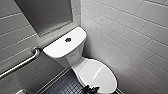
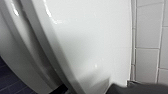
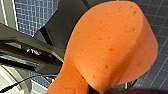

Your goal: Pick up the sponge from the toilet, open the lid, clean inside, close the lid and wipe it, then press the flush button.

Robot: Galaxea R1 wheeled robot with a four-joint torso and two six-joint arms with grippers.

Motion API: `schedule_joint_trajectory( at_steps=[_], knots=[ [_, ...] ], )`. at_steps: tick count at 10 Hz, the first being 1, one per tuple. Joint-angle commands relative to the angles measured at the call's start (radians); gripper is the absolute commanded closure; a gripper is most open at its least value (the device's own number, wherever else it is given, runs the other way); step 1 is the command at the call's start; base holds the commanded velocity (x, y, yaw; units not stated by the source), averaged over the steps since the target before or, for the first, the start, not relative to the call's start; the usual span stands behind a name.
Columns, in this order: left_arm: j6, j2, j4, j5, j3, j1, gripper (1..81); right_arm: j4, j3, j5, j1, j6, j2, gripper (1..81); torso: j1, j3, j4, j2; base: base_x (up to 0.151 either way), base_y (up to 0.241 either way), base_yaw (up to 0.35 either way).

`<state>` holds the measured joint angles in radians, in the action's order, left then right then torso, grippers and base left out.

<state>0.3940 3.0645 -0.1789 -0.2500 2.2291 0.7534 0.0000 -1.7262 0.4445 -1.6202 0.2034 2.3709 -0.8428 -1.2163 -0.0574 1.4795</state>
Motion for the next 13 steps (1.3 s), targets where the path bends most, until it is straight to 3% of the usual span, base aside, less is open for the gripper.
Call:
schedule_joint_trajectory(
  at_steps=[1,5,7,10,13],
  knots=[
    [-0.011,-0.022,-0.017,0.067,-0.054,-0.101,1.0,-0.014,0.028,-0.075,-0.024,0.002,-0.036,81.1,0.0,0.0,0.0,0.0,0.0,0.0,0.0],
    [-0.003,-0.079,-0.025,0.045,-0.169,-0.14,1.0,-0.015,0.024,-0.075,-0.024,0.002,-0.031,81.1,0.0,0.0,0.0,0.0,0.0,0.0,0.0],
    [0.046,-0.084,-0.024,0.025,-0.174,-0.147,1.0,-0.024,0.025,-0.075,-0.022,0.002,-0.026,81.1,0.0,-0.001,0.0,0.0,0.0,0.0,0.0],
    [0.054,-0.056,-0.024,0.028,-0.132,-0.151,1.0,-0.025,0.021,-0.075,-0.022,0.002,-0.022,81.1,0.0,-0.001,0.0,0.0,0.0,0.0,0.0],
    [0.101,-0.07,-0.022,0.026,-0.181,-0.167,1.0,-0.025,0.019,-0.075,-0.017,0.002,-0.017,81.1,0.0,-0.001,0.0,0.0,0.0,0.0,0.0]
  ],
)
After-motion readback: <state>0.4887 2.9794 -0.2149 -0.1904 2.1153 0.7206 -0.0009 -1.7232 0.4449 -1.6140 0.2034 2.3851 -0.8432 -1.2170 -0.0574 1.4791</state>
